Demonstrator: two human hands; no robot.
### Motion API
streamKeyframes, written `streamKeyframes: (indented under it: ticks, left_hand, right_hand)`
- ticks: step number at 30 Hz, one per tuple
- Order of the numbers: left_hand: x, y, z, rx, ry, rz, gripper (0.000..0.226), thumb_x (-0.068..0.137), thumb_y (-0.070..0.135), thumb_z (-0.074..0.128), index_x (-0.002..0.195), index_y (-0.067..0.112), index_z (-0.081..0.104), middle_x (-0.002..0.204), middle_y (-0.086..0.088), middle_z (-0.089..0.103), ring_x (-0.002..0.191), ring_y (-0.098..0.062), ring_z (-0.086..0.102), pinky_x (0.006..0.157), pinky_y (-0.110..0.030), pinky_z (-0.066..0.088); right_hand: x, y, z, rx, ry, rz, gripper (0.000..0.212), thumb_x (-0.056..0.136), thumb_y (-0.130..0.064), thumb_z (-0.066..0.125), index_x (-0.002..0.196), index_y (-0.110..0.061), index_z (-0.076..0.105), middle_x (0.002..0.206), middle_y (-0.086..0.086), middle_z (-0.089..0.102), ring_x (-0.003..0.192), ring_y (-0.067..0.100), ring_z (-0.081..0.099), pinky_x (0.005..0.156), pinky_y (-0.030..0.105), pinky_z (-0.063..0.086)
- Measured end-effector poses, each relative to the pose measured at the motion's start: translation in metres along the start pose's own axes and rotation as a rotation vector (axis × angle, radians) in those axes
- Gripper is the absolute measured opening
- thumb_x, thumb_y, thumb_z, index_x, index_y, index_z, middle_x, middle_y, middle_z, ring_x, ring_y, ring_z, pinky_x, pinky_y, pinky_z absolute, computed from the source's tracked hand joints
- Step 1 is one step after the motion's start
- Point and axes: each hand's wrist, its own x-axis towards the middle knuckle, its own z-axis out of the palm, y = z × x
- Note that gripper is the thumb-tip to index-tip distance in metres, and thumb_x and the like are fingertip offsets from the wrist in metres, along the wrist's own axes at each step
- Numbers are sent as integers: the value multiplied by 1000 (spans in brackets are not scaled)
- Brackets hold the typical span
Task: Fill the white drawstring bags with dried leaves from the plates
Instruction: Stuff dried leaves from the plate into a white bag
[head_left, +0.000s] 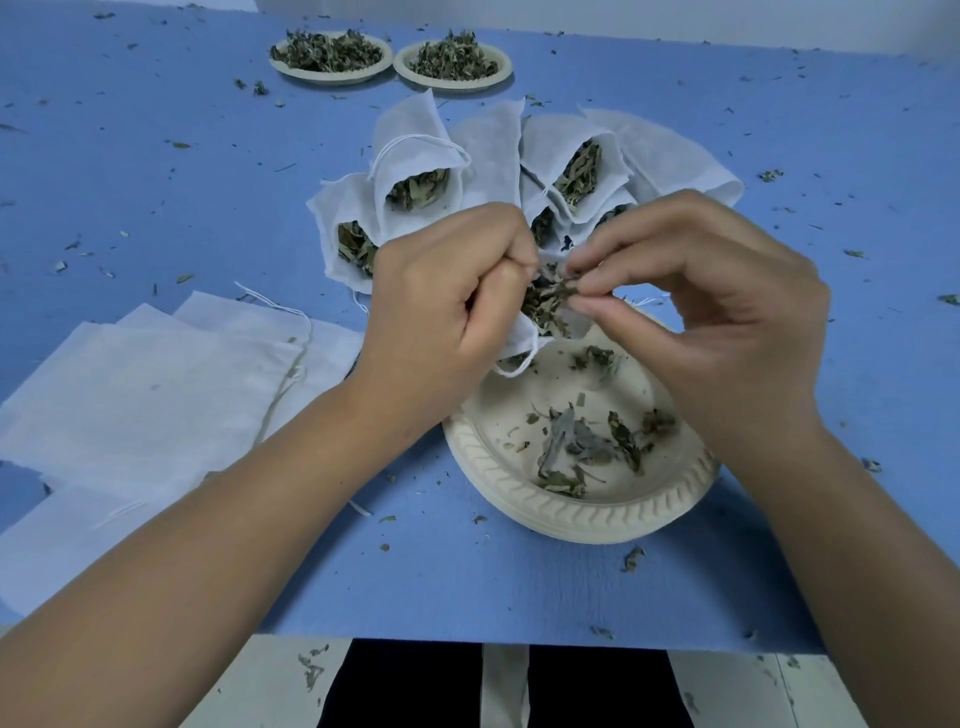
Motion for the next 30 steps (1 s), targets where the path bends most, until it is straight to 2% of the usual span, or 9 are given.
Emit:
streamKeyframes:
  ticks: [3, 7, 10, 13, 17, 22, 24, 28, 30]
  left_hand:
    - [-1, 1, 2, 4, -12, 36, 26, 75, -10, 36, 62, 8, 51, 61, 7, 34, 57, -4, 28, 57, -8, 25]
    - [-1, 2, 2, -25, 25, 40, 28, 75, -11, 35, 61, 7, 51, 60, 6, 33, 56, -4, 27, 56, -10, 24]
    - [-1, 1, 1, -31, 53, 23, 28, 75, -11, 34, 62, 10, 50, 59, 7, 33, 55, -5, 28, 55, -11, 24]
    - [0, 1, -1, -16, 92, -10, 28, 74, -10, 34, 62, 11, 48, 56, 1, 35, 52, -9, 30, 53, -15, 25]
    - [1, 2, -1, -30, 123, -44, 30, 74, -11, 33, 69, 17, 44, 54, -1, 36, 52, -8, 29, 53, -15, 24]
    - [-1, 2, -2, -21, 12, 35, 27, 75, -10, 34, 60, 6, 50, 58, 3, 36, 54, -8, 30, 56, -11, 25]
    - [-1, 1, -2, -33, 18, 26, 27, 75, -10, 34, 62, 9, 49, 58, 3, 35, 54, -7, 30, 56, -12, 25]
    - [2, 0, -2, -54, 107, -37, 31, 73, -10, 33, 70, 19, 43, 55, 4, 34, 52, -6, 27, 52, -15, 23]
    - [2, -1, -2, -60, 120, -62, 30, 73, -10, 32, 69, 19, 42, 55, 5, 33, 51, -6, 27, 52, -14, 23]
  right_hand:
    - [-1, -6, 12, 2, 105, -11, 26, 79, 6, 75, 84, -9, 55, 96, 6, 51, 81, 31, 65, 70, 38, 56]
    - [-2, -2, 18, -160, 4, -85, 22, 79, 7, 75, 66, 1, 58, 80, 14, 60, 74, 27, 62, 67, 37, 49]
    - [-4, -3, 13, -137, -90, -84, 10, 84, -2, 73, 79, 1, 65, 87, 15, 67, 86, 22, 65, 78, 30, 51]
    - [-3, -2, 5, -178, -136, -140, 18, 91, -10, 59, 98, 6, 67, 99, 16, 68, 99, 27, 66, 88, 37, 52]
    - [1, -2, -2, -268, -110, -200, 30, 91, -14, 48, 86, 3, 72, 96, 11, 71, 97, 25, 67, 87, 38, 45]
    - [0, -3, 13, -418, -396, -170, 36, 95, -27, 44, 95, -3, 71, 102, 2, 69, 93, 17, 64, 102, 41, 30]
    - [0, -3, 11, -392, -389, -144, 36, 96, -27, 43, 96, -4, 71, 104, 2, 69, 95, 16, 64, 104, 41, 29]
    - [4, -6, -9, -138, -92, -35, 38, 93, -12, 37, 68, -7, 65, 76, 5, 68, 75, 19, 64, 84, 38, 38]
    - [6, -5, -24, 95, -123, 119, 37, 90, -6, 35, 59, -14, 55, 54, 4, 54, 55, 21, 53, 65, 29, 38]
